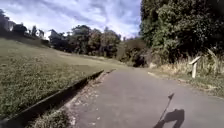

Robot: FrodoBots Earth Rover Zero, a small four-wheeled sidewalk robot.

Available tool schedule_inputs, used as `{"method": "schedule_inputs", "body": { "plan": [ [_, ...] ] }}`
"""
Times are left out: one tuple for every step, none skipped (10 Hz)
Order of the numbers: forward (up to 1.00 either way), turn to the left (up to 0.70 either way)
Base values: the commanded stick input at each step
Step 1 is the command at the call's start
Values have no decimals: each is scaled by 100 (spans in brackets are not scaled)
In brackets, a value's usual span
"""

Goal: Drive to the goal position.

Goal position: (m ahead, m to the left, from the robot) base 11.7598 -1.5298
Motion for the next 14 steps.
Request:
{"method": "schedule_inputs", "body": {
  "plan": [
    [70, 0],
    [70, 0],
    [70, 0],
    [70, 0],
    [70, 0],
    [70, 0],
    [70, 0],
    [70, 0],
    [70, 0],
    [70, -6],
    [70, -10],
    [70, -14],
    [70, -13],
    [70, -12]
  ]
}}
